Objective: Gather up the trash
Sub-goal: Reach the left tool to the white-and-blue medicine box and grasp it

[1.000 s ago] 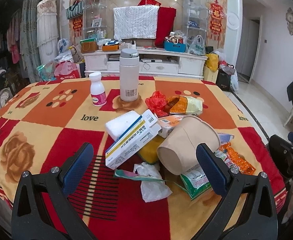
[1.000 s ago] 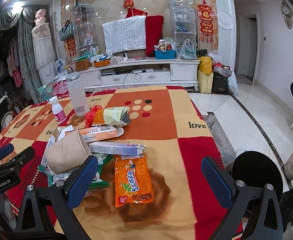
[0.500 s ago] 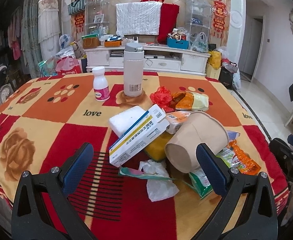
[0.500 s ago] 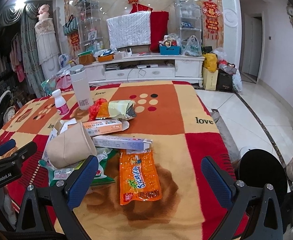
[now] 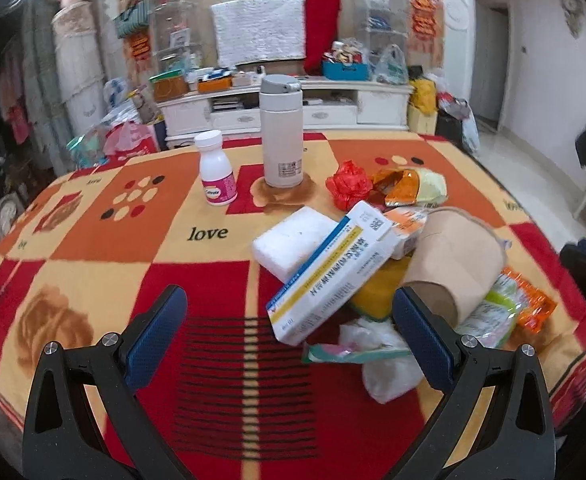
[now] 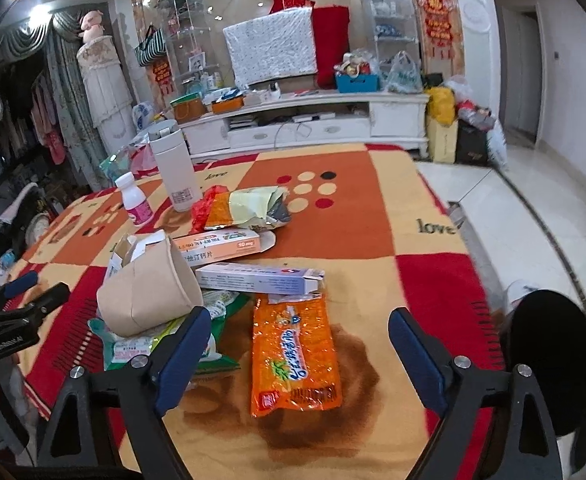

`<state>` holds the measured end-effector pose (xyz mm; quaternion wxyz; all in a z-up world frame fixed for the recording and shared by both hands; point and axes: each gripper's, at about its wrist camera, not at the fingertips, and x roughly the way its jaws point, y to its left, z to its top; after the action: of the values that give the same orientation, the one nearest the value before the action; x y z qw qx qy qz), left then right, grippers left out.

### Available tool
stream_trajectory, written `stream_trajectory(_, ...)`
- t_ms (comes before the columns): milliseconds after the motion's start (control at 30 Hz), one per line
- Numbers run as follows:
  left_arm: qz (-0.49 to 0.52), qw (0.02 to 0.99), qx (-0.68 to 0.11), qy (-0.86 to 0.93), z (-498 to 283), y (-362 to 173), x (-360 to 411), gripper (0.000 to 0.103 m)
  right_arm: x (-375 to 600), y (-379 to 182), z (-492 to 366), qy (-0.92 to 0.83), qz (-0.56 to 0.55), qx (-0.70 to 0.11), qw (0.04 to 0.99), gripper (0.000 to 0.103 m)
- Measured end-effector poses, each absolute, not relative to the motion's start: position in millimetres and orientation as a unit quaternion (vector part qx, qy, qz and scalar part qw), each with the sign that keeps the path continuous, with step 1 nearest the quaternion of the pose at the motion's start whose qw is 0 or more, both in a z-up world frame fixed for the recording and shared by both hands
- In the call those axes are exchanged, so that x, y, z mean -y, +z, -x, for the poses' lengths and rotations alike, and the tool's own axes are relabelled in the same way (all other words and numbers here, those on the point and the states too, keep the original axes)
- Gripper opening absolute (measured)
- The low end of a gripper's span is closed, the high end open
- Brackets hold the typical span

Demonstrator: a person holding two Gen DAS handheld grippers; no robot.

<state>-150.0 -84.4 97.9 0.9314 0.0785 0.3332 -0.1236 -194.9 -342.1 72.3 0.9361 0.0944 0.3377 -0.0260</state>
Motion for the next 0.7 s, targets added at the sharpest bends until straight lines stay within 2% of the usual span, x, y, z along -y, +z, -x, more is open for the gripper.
stream_trajectory(167, -0.113, 0.92, -0.344, -0.147, 133, 82, 83, 0.102, 343, 66, 184, -0.014, -0.097, -0.358, 0.929, 0.089)
stream_trajectory(467, -0.06, 0.896, -0.367, -0.241, 97, 63, 69, 0.102, 326, 62, 173, 0.008, -0.107, -0.371, 0.922, 0.089)
stream_trajectory(700, -0.096, 0.863, -0.384, -0.316, 73, 49, 87, 0.102, 318, 58, 170, 0.013, -0.104, -0.387, 0.916, 0.089)
